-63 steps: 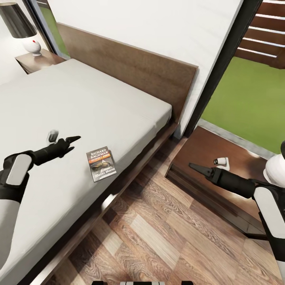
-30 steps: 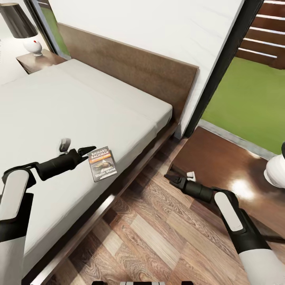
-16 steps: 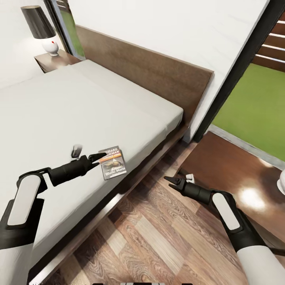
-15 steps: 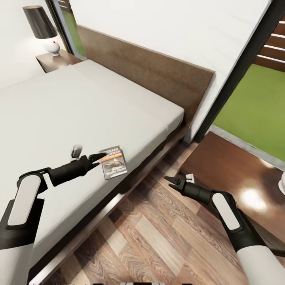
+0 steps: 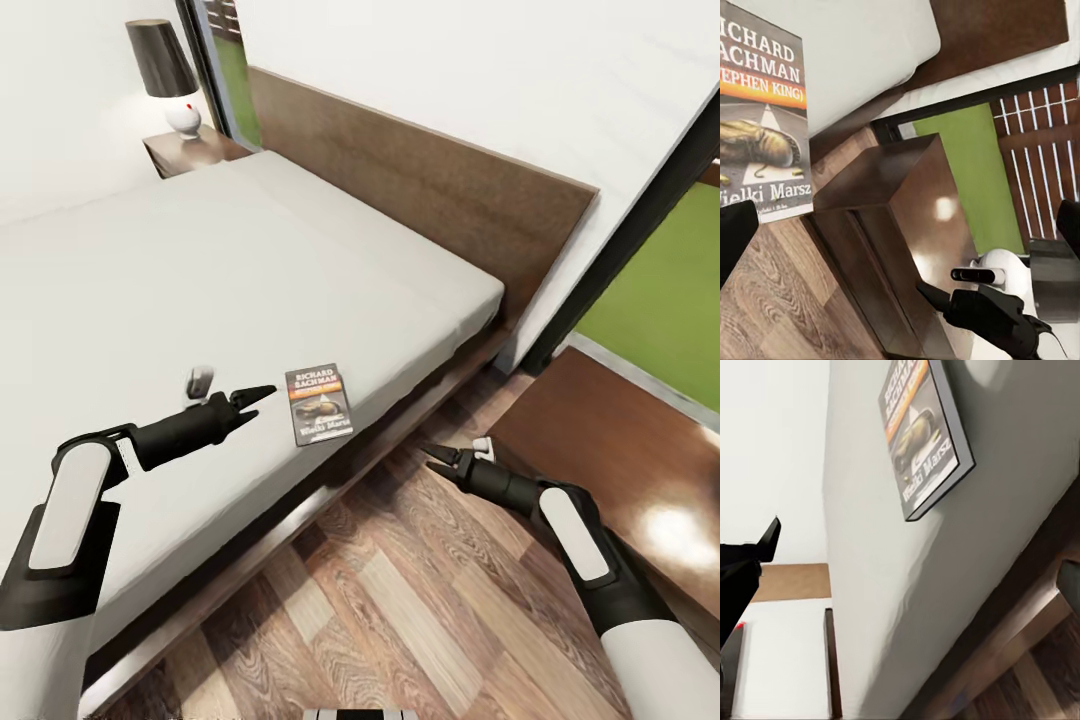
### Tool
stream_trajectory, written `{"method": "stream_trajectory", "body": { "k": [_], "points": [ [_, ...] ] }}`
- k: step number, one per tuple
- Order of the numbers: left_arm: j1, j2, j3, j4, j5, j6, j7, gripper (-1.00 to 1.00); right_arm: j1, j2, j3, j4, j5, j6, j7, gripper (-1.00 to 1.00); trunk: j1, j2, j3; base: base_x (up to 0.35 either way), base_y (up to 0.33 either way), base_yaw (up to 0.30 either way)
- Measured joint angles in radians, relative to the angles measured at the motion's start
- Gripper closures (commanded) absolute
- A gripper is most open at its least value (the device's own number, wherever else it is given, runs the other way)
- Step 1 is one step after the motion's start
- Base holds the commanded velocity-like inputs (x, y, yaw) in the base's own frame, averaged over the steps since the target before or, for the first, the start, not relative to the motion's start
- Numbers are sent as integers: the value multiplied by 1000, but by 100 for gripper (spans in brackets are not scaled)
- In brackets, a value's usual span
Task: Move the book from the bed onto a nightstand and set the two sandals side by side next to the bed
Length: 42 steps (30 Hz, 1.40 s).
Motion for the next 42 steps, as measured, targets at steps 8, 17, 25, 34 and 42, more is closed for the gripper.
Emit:
{"method": "stream_trajectory", "body": {
  "k": [8,17,25,34,42],
  "points": [
    [0,-11,0,0,0,0,-2,-100,-1,-1,-1,0,6,-3,75,-100,0,0,10,0,0,207],
    [0,-18,-2,0,5,0,-3,-100,-3,0,-1,3,9,-7,82,-100,0,0,21,0,0,206],
    [0,-20,-3,0,42,0,-2,-100,-40,6,-3,25,11,-13,80,-100,19,-35,14,0,0,163],
    [0,-27,-5,0,46,0,0,-100,-49,2,-15,38,9,-72,83,-100,46,-84,-5,0,0,37],
    [4,-34,-6,0,47,0,0,-100,-48,6,-35,34,8,-84,87,-100,46,-84,-5,0,0,5]
  ]
}}
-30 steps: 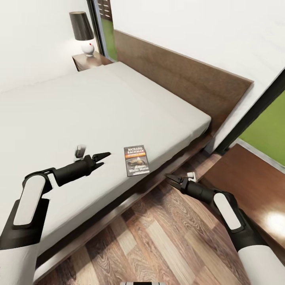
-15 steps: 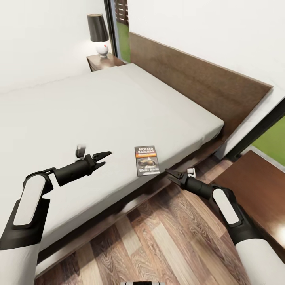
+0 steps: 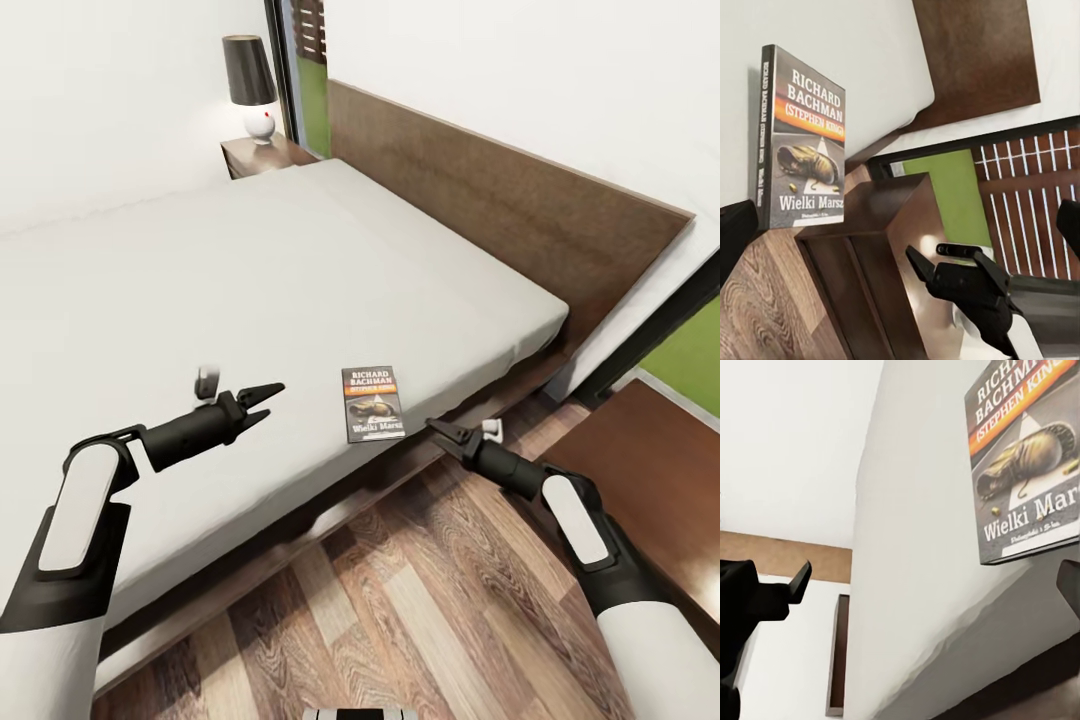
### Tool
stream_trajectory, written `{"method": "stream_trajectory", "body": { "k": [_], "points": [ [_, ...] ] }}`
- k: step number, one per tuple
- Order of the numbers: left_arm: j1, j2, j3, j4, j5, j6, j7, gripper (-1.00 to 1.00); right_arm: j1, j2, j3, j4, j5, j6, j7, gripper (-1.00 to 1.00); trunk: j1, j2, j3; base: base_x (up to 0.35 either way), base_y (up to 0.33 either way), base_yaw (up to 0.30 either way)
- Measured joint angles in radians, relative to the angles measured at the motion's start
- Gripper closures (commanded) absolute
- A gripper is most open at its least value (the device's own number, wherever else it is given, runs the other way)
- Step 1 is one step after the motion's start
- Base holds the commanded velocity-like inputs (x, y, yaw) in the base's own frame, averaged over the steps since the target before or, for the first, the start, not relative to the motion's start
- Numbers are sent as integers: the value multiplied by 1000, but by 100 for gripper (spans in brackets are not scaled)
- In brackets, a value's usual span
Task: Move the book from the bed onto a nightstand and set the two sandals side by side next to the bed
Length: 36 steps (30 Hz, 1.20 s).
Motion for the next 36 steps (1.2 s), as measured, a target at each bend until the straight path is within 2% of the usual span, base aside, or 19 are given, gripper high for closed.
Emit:
{"method": "stream_trajectory", "body": {
  "k": [6,15,17,19,21,24,25,26,30,31,34,35,36],
  "points": [
    [1,1,0,0,0,0,-1,-100,0,-1,-4,0,-1,-2,0,-100,0,0,0,0,0,0],
    [1,2,-1,0,0,0,-1,-100,0,-4,-11,4,-2,-2,-1,-100,34,-63,-28,0,0,0],
    [-2,1,-1,0,1,0,0,-100,0,-5,-22,6,-3,-3,-2,-100,42,-77,-34,0,0,0],
    [-21,5,-1,0,6,0,15,-100,-1,-4,-59,19,-3,-2,-4,-100,50,-91,-41,0,0,0],
    [-29,7,0,0,13,0,20,-100,-1,-4,-66,25,-3,-2,-4,-100,57,-105,-47,0,0,0],
    [-61,11,3,0,53,0,55,-100,-1,-3,-81,41,-3,-1,-5,-100,69,-126,-56,0,0,0],
    [-61,11,3,0,53,0,55,-100,-1,-3,-81,41,-3,-1,-5,-100,73,-133,-59,0,0,0],
    [-74,12,4,0,72,1,79,-100,-1,-3,-84,44,-3,-1,-5,-100,77,-140,-62,0,0,0],
    [-139,14,4,0,178,1,233,-100,-2,-3,-91,54,-3,-1,-6,-100,92,-168,-75,0,0,0],
    [-139,14,4,0,178,1,234,-100,-2,-3,-91,54,-3,-1,-6,-100,96,-175,-78,0,0,0],
    [-187,15,2,0,289,2,386,-100,-2,-4,-94,57,-3,-1,-7,-100,107,-196,-88,0,0,0],
    [-187,15,2,0,290,2,388,-100,-2,-5,-95,58,-2,-1,-7,-100,111,-203,-91,0,0,0],
    [-200,15,2,0,327,2,437,-100,-2,-5,-95,58,-2,-1,-7,-100,115,-210,-94,0,0,0]
  ]
}}
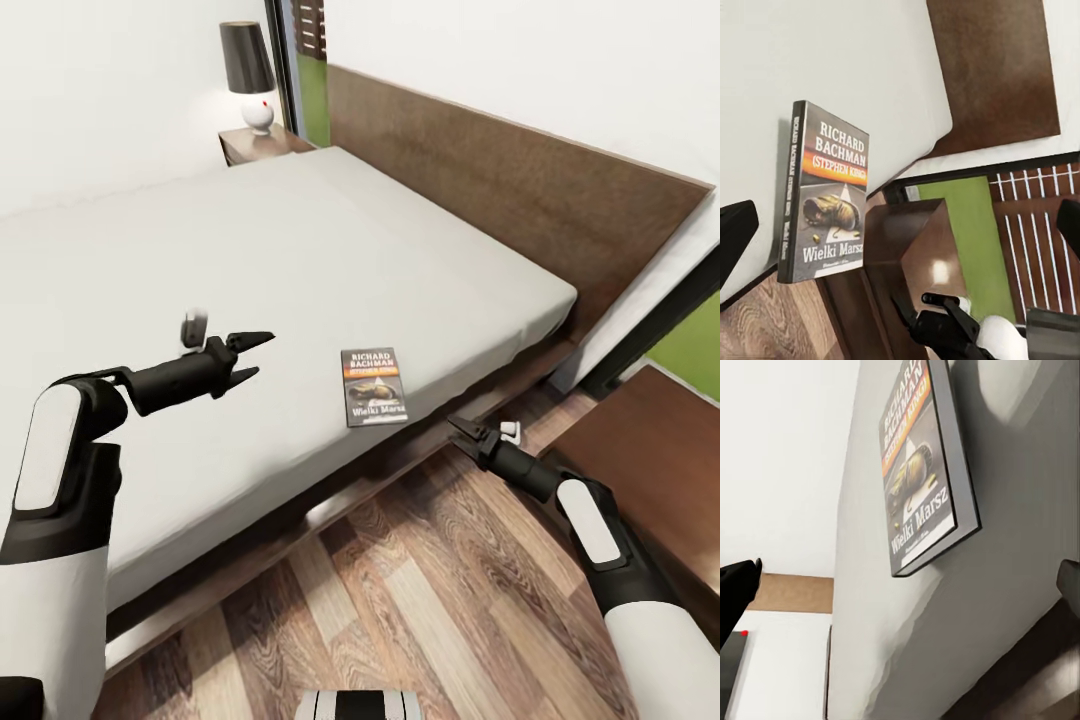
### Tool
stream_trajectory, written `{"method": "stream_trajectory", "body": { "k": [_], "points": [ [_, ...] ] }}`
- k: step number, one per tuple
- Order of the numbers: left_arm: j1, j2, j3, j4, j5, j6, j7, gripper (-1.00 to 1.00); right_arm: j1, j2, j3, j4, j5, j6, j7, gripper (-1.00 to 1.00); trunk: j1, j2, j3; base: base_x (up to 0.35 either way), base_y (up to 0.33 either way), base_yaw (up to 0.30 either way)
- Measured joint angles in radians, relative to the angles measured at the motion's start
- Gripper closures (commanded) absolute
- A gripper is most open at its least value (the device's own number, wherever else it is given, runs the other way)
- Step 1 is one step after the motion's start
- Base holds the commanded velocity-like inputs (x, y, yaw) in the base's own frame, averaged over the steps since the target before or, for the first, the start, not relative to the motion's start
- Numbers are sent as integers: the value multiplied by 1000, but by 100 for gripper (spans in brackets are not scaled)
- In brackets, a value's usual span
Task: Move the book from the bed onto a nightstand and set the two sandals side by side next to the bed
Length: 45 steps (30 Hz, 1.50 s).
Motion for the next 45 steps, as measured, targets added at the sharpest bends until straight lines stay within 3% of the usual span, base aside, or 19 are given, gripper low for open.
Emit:
{"method": "stream_trajectory", "body": {
  "k": [4,5,7,11,13,14,21,31,36,45],
  "points": [
    [-56,1,-1,0,135,0,172,-100,0,-2,-3,1,1,0,-1,-100,15,-28,-13,0,0,0],
    [-57,1,-1,0,136,0,174,-100,0,-2,-3,1,1,0,-1,-100,19,-35,-16,0,0,7],
    [-82,1,-2,0,184,0,235,-100,0,-3,-5,1,1,0,-1,-100,27,-49,-22,0,0,23],
    [-107,1,-2,0,218,0,288,-100,0,-4,-15,1,1,0,-2,-100,42,-77,-34,0,0,82],
    [-119,1,-3,0,230,0,311,-100,0,-4,-24,1,1,0,-2,-100,50,-91,-40,0,0,139],
    [-136,1,-3,0,248,0,347,-100,0,-4,-48,1,1,1,-5,-100,54,-98,-43,0,0,165],
    [-155,1,-5,2,273,-1,406,-100,0,-6,-103,2,1,3,-24,-100,81,-147,-62,0,0,225],
    [-152,2,-8,1,277,-1,416,-100,0,-5,-113,1,-1,3,-29,-100,119,-217,-91,0,0,159],
    [-155,1,-31,2,278,-1,417,-100,0,-6,-115,1,-1,2,-29,-100,138,-252,-106,0,0,43],
    [-155,0,-59,2,280,-1,418,-100,0,-7,-117,1,-1,3,-29,-100,138,-252,-106,0,0,14]
  ]
}}
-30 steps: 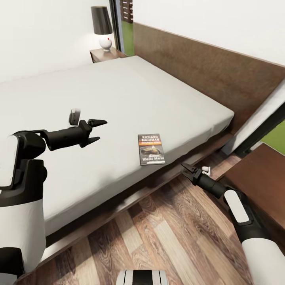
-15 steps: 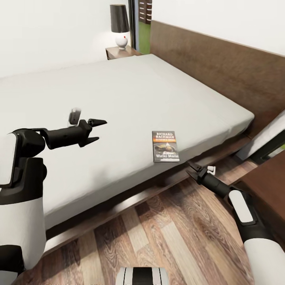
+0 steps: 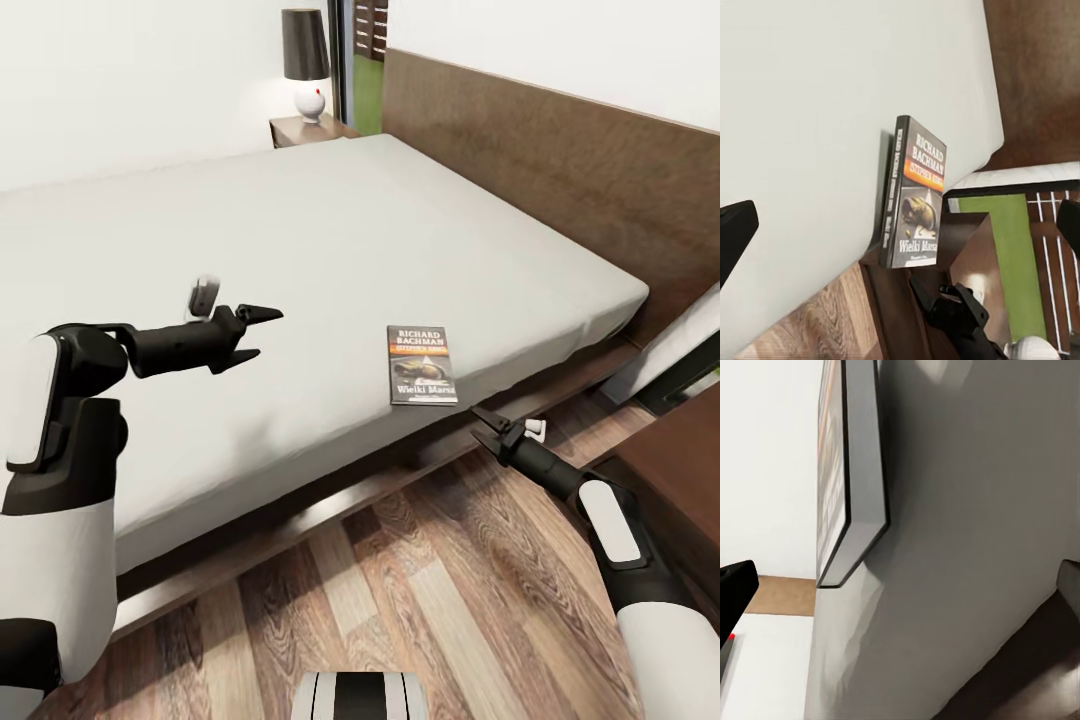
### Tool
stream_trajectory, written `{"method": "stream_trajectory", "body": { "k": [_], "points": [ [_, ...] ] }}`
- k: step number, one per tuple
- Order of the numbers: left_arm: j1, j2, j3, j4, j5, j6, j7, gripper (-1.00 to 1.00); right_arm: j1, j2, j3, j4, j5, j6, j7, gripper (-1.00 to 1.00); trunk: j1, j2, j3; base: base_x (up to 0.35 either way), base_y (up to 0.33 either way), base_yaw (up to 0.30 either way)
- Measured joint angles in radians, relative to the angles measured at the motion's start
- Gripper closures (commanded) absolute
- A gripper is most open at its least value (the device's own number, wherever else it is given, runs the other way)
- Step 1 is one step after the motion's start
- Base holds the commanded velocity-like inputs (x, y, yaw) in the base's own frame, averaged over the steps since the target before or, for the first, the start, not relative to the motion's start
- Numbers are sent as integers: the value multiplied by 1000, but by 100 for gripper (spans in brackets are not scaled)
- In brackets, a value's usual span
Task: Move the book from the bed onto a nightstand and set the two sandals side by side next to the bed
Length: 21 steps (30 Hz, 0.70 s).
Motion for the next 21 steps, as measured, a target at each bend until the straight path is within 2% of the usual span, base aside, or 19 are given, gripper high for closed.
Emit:
{"method": "stream_trajectory", "body": {
  "k": [9,21],
  "points": [
    [1,1,-32,-1,-11,0,1,-100,0,1,0,0,1,-1,0,-100,0,0,0,60,0,3],
    [4,5,-30,-1,-13,0,3,-100,0,2,1,0,-1,-1,0,-100,0,0,0,31,0,0]
  ]
}}
